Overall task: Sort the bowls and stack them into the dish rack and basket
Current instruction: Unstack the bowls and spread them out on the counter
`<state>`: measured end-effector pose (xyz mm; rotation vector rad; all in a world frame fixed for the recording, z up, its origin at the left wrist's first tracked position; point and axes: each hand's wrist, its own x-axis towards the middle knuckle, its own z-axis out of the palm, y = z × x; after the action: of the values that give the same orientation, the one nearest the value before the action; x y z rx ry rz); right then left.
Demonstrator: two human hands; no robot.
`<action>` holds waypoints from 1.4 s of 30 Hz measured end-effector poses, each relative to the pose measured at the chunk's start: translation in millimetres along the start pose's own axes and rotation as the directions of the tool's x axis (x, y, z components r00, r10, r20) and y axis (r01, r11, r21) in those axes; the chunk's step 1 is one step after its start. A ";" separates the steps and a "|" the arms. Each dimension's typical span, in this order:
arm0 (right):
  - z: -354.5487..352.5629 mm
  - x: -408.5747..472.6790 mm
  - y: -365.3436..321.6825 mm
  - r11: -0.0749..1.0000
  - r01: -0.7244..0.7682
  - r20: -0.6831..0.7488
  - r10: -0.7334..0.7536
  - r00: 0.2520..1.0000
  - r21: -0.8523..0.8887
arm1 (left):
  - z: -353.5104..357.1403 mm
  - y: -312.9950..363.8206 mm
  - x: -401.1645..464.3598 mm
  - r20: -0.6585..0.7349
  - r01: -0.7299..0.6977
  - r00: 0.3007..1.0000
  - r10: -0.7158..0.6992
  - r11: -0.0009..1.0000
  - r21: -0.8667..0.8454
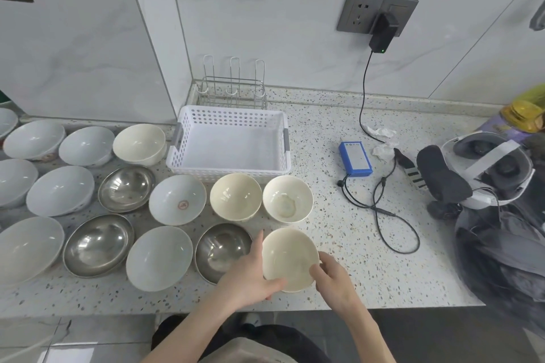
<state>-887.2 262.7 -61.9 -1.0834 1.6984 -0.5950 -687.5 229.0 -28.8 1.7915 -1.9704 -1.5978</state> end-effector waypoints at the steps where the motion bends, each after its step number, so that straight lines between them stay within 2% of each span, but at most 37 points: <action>1: 0.9 1.4 1.2 1.000 -0.001 0.004 0.001 1.000 -0.007 | 0.4 0.6 -0.3 0.005 -0.007 1.000 0.008 1.000 -0.004; 3: 2.8 3.8 2.7 1.000 -0.004 0.014 0.004 1.000 -0.021 | -0.3 1.5 0.0 0.015 -0.018 1.000 0.018 1.000 -0.004; 8: 4.8 8.4 4.0 0.999 0.006 0.026 -0.005 1.000 -0.052 | 0.0 8.2 0.6 -0.023 0.027 0.999 -0.023 0.980 0.198; 11: 4.8 11.0 3.9 0.999 0.011 0.027 -0.010 1.000 -0.048 | -0.2 12.3 3.3 -0.029 0.029 0.999 -0.022 0.969 0.246; 25: 1.1 21.1 5.4 0.998 0.024 0.077 -0.019 0.997 -0.065 | 4.5 6.0 14.7 -0.102 0.042 0.995 -0.011 0.950 0.309; 34: -6.8 21.0 0.9 0.993 0.043 0.148 -0.027 0.989 -0.111 | 2.0 1.2 17.0 -0.096 0.054 0.995 -0.026 0.954 0.295; 42: -8.0 21.4 0.0 0.992 0.016 0.152 0.002 0.988 -0.122 | -0.8 3.5 14.4 -0.077 0.041 0.997 -0.022 0.964 0.261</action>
<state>-896.7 243.2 -69.0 -1.1916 1.6155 -0.4058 -694.3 217.0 -34.3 1.9476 -2.2184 -1.3068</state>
